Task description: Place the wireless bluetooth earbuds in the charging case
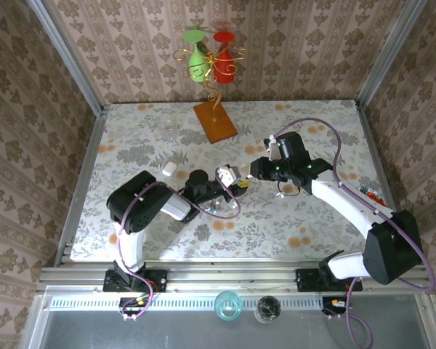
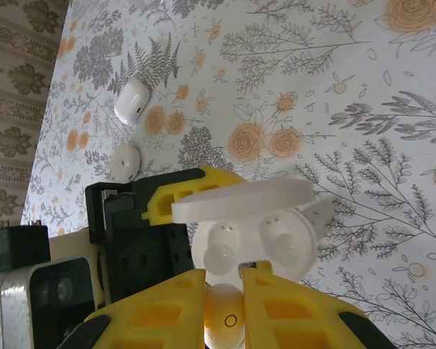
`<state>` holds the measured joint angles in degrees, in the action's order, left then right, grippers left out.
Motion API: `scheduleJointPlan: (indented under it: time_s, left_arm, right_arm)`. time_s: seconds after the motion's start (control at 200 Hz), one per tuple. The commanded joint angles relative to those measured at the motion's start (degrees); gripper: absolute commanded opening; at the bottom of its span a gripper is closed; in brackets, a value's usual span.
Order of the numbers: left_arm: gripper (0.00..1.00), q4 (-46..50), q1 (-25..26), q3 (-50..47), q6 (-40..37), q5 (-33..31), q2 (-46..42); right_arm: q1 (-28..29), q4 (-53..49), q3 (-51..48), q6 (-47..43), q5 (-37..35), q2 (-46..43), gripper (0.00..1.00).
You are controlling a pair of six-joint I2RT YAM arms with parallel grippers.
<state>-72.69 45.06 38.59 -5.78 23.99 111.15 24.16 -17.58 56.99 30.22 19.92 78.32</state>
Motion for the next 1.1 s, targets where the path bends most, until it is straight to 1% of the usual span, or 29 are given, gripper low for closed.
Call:
scheduleJointPlan:
  time_s: [0.0,0.095,0.175,0.315,0.625,0.815,0.905,1.095]
  left_arm:
    - [0.42,-1.81,0.78,1.99,1.85,0.27,0.80]
    - [0.42,-1.83,1.08,2.19,2.62,0.04,0.82]
    - [0.43,-1.77,1.17,2.08,3.21,-0.87,0.92]
    - [0.43,-1.84,1.17,2.18,3.53,0.12,0.73]
    - [0.43,-1.85,1.29,2.54,3.93,0.62,0.98]
    - [0.43,-1.85,1.26,2.72,4.25,0.41,1.43]
    - [0.43,-1.85,1.29,2.70,4.29,0.10,1.35]
    - [0.43,-1.85,1.19,2.67,4.37,0.18,0.95]
  right_arm:
    - [0.61,1.63,1.63,0.50,-0.72,1.04,0.18]
    - [0.87,2.24,1.61,0.23,-0.98,2.77,0.18]
    - [1.49,2.15,1.59,-0.82,-2.81,2.96,0.18]
    - [1.59,2.41,0.95,-1.14,-4.84,3.51,0.18]
    - [1.73,4.12,0.84,-0.03,-4.81,4.94,0.17]
    - [2.29,5.21,0.97,0.32,-3.31,6.55,0.17]
    - [2.60,4.93,1.11,0.28,-2.48,7.02,0.20]
    - [2.65,3.82,0.70,0.01,-3.10,5.56,0.31]
